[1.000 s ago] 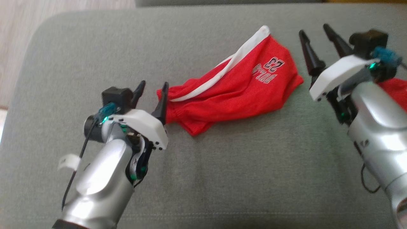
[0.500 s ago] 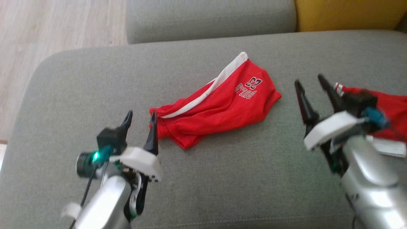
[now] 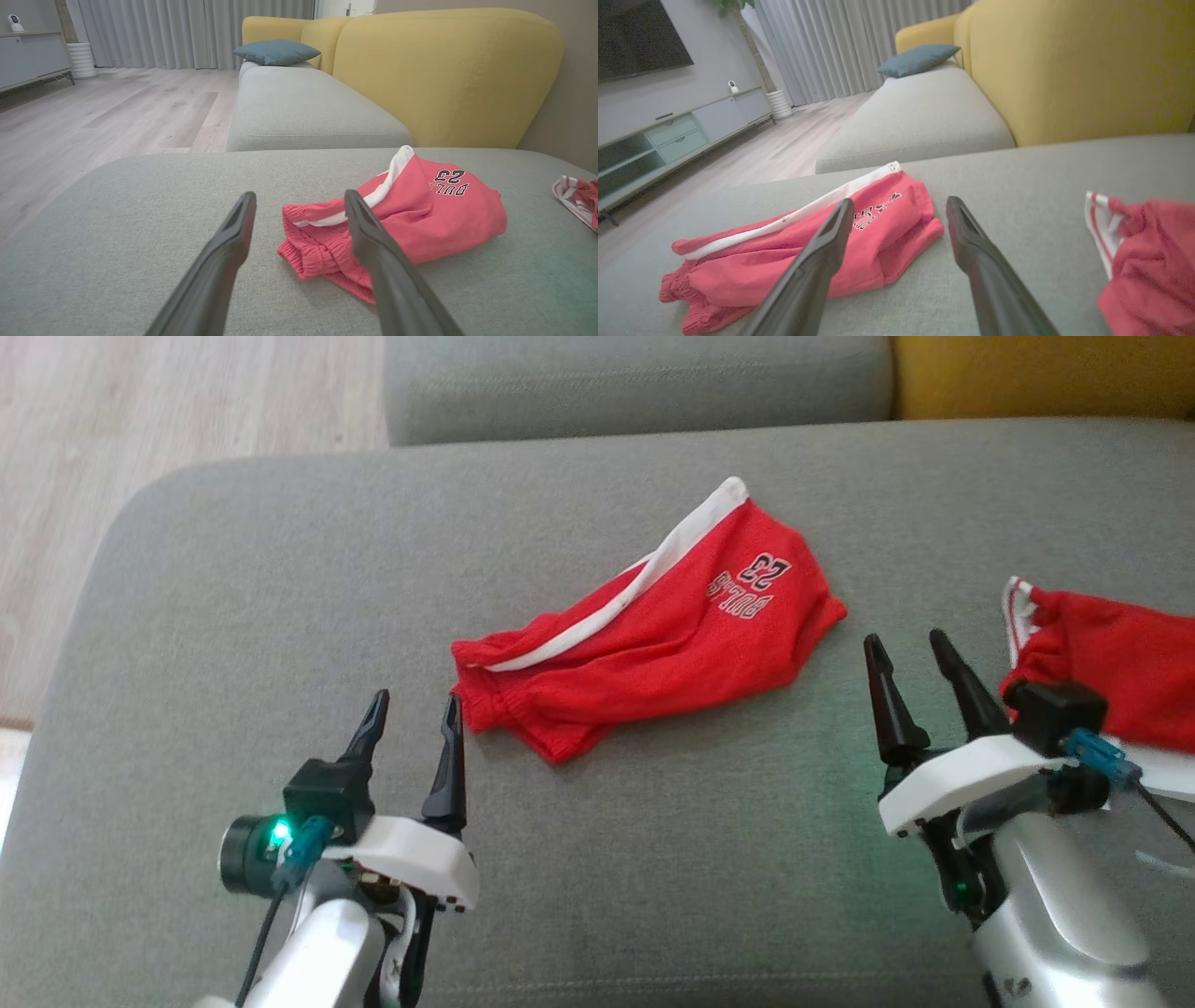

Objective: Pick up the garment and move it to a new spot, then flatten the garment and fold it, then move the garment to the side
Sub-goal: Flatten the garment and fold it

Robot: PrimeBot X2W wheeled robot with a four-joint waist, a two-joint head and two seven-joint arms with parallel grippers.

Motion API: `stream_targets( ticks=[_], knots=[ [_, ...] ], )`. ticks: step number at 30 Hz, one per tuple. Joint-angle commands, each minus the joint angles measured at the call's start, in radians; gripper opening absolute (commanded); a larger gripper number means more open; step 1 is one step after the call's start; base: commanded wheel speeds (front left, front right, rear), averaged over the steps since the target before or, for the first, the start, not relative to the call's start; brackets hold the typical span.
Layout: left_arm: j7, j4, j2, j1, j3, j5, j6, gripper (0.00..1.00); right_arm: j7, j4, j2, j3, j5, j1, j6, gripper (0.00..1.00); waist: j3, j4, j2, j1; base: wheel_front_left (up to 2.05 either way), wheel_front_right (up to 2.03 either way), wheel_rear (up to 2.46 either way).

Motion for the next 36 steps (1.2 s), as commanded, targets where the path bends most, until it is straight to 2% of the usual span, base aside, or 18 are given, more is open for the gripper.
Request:
stream_targets(
  ticks=[1,7,17,22,29,36],
  knots=[
    [-0.012,-0.036,0.005,-0.039,0.04,0.011,-0.004,1.0,0.01,-0.037,0.013,0.007,0.02,-0.009,0.007,1.0,0.015,0.012,0.0,0.0,0.0,0.0,0.0],
    [-0.012,-0.027,-0.011,-0.056,0.05,0.03,-0.024,1.0,0.14,-0.045,0.066,-0.088,0.206,-0.025,0.007,1.0,0.064,0.055,0.0,0.0,0.0,0.0,0.0],
    [-0.012,0.001,-0.032,-0.115,0.055,0.07,-0.053,1.0,0.334,0.027,0.098,-0.28,0.382,-0.126,0.007,1.0,0.151,0.163,0.0,0.0,0.0,0.0,0.0],
    [-0.012,0.006,-0.024,-0.133,0.073,0.081,-0.061,1.0,0.382,0.077,0.1,-0.334,0.393,-0.167,0.007,1.0,0.166,0.193,0.0,0.0,0.0,0.0,0.0],
    [-0.012,0.003,-0.029,-0.145,0.083,0.094,-0.067,1.0,0.408,0.175,0.101,-0.412,0.35,-0.225,0.007,1.0,0.181,0.214,0.0,0.0,0.0,0.0,0.0],
    [-0.012,-0.001,-0.044,-0.156,0.087,0.102,-0.071,1.0,0.436,0.233,0.102,-0.422,0.315,-0.276,0.007,1.0,0.201,0.227,0.0,0.0,0.0,0.0,0.0]
  ],
)
